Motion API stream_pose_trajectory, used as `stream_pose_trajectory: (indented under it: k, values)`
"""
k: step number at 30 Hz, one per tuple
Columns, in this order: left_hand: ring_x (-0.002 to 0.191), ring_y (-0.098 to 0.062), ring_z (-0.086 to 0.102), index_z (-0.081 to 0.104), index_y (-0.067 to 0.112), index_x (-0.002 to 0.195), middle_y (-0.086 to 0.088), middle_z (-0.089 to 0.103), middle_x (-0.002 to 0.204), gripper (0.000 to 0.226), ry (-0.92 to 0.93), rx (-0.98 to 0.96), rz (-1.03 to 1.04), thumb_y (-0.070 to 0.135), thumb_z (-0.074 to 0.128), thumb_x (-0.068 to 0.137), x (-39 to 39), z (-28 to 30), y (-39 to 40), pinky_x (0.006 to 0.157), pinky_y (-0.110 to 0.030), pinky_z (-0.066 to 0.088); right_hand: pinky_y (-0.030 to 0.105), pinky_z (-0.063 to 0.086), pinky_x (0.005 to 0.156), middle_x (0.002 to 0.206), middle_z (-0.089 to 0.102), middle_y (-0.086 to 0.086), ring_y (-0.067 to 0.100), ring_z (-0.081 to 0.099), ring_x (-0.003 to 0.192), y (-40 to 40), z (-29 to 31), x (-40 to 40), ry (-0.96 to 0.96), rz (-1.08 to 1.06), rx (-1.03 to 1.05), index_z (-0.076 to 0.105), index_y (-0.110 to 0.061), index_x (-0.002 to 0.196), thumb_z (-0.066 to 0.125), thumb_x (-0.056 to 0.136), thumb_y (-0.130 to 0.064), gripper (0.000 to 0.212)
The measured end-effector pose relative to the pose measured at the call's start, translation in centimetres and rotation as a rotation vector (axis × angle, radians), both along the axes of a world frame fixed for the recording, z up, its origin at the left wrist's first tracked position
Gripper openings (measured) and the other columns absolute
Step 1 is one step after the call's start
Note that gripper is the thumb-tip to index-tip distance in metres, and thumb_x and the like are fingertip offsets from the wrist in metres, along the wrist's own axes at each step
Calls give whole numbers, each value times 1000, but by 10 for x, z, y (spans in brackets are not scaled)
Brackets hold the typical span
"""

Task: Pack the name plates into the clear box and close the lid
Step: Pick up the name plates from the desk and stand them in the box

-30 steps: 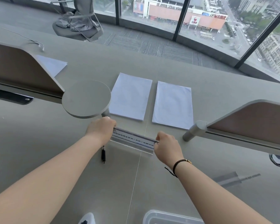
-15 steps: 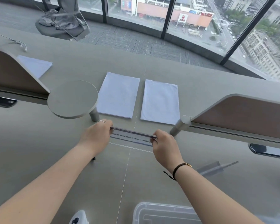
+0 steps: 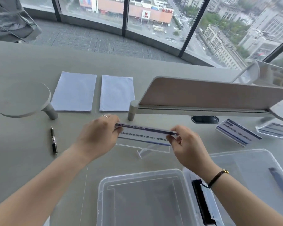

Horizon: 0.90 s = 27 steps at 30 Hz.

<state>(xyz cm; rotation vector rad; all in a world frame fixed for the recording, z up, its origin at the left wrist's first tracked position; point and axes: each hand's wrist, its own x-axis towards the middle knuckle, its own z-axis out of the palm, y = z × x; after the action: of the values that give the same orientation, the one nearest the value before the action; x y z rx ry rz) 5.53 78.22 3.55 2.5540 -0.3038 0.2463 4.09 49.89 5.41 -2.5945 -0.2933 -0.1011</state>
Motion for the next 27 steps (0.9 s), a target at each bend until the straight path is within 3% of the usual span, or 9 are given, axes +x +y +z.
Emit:
stream_pose_trajectory:
  k: [5, 15, 20, 27]
  values:
    - [66, -35, 60, 60, 12, 89, -2, 63, 76, 17, -68, 20, -50, 26, 69, 87, -17, 24, -75, 58, -42, 53, 39, 51, 63, 77, 62, -2, 18, 57, 65, -72, 19, -29, -66, -51, 22, 60, -16, 88, 66, 89, -18, 7]
    - [71, -29, 59, 63, 20, 86, 8, 52, 73, 9, 8, 77, 36, 26, 69, 87, -73, 45, -218, 60, -34, 46, 36, 47, 58, 69, 53, -7, 15, 52, 61, -213, 21, -65, -70, -2, 93, 59, -16, 86, 67, 88, -17, 9]
    - [68, -31, 60, 63, 21, 86, 8, 53, 71, 11, 47, 119, 71, 29, 71, 85, -105, 47, -268, 61, -37, 52, 29, 40, 63, 68, 47, -19, 5, 50, 63, -268, 23, -75, -14, 47, 92, 62, -14, 92, 69, 88, -18, 9]
    - [65, -26, 62, 60, 21, 77, 6, 63, 70, 16, 84, 111, 29, 32, 71, 83, -131, 27, -322, 54, -32, 47, 35, 50, 67, 71, 59, -5, 19, 58, 70, -319, 13, -73, 110, 37, -21, 64, -14, 91, 72, 86, -24, 13]
